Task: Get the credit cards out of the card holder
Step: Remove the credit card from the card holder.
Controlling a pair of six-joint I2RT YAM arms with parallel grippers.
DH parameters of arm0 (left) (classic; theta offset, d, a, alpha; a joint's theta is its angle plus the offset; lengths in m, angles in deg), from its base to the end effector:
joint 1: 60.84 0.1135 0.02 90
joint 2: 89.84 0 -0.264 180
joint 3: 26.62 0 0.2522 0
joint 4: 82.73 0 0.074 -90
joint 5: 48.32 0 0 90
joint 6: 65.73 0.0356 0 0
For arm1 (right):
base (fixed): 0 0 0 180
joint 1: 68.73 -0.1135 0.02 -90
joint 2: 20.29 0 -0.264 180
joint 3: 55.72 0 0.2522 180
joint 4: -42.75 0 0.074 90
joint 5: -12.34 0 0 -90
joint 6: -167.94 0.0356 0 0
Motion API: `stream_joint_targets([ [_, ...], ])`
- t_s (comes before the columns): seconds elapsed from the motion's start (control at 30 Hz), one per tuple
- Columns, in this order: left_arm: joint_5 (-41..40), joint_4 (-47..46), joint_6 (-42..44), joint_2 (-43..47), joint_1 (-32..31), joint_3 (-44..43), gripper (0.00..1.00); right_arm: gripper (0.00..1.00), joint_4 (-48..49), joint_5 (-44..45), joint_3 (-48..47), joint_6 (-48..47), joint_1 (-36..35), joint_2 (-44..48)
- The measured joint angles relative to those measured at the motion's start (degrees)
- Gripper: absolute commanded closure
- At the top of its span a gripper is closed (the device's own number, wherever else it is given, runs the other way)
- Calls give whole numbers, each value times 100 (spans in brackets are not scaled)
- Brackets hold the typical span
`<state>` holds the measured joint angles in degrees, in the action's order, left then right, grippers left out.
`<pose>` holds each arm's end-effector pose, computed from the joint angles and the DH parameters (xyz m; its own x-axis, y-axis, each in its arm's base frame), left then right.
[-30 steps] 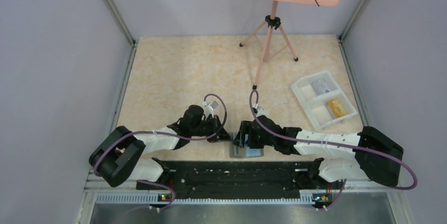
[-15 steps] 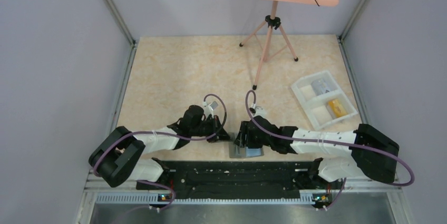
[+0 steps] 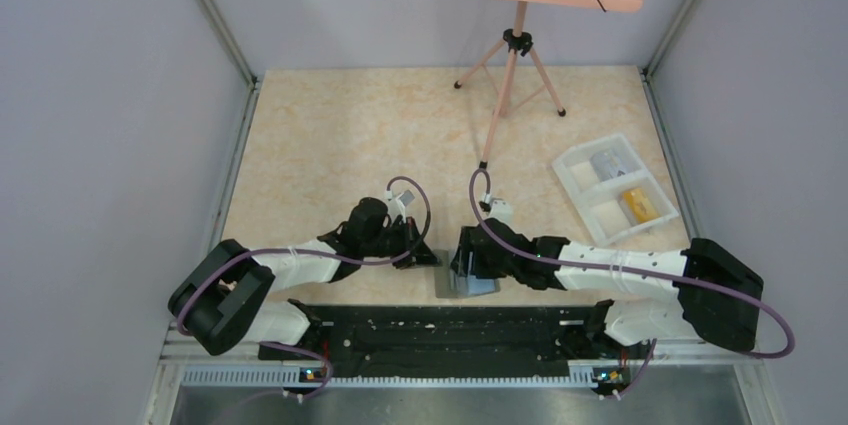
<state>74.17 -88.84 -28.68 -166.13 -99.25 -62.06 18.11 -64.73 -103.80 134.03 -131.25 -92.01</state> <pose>0.1712 -0.1602 0.1457 -0.9633 -0.0953 -0.2508 0.1678 0.5156 -0.8403 0.1181 0.2097 0.1819 -0.8527 0.1135 -0.5099 -0.1582 0.8742 0.4591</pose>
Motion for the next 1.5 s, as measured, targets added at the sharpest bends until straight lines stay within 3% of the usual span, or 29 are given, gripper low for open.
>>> stream_joint_targets([
  [0.57, -39, 103, 61, 9, 0, -11, 100, 35, -684, 326, -179, -323, -13, 37],
  [0.73, -48, 133, 68, 9, 0, -11, 100, 25, -769, 354, -369, -444, -63, 22],
  [1.33, -337, 629, 341, 184, 0, -162, 96, 20, -1143, 348, -745, -710, -72, 11],
  [1.4, -350, 667, 350, 184, 0, -162, 94, 20, -1143, 332, -745, -713, -72, 9],
  [1.5, -363, 678, 361, 184, 0, -162, 79, 23, -1130, 308, -745, -732, -72, 2],
])
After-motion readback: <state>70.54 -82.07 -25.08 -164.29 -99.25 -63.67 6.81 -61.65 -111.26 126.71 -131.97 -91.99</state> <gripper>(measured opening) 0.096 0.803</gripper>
